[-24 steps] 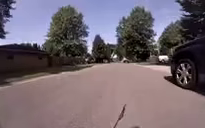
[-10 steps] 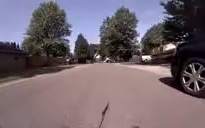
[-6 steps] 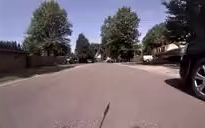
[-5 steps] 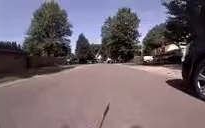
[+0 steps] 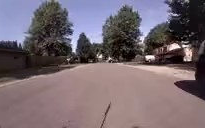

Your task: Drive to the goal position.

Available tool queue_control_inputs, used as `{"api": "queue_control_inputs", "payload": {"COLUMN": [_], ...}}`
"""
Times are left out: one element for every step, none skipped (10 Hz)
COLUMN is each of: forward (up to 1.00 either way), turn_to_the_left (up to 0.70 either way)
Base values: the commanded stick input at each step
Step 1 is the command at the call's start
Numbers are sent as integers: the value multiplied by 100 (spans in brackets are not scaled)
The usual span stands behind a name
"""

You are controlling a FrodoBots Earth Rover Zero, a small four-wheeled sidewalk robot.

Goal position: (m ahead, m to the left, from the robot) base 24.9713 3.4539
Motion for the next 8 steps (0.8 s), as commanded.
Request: {"api": "queue_control_inputs", "payload": {"forward": [69,69,69,69,69,69,69,69], "turn_to_the_left": [3,3,3,3,3,3,3,-7]}}
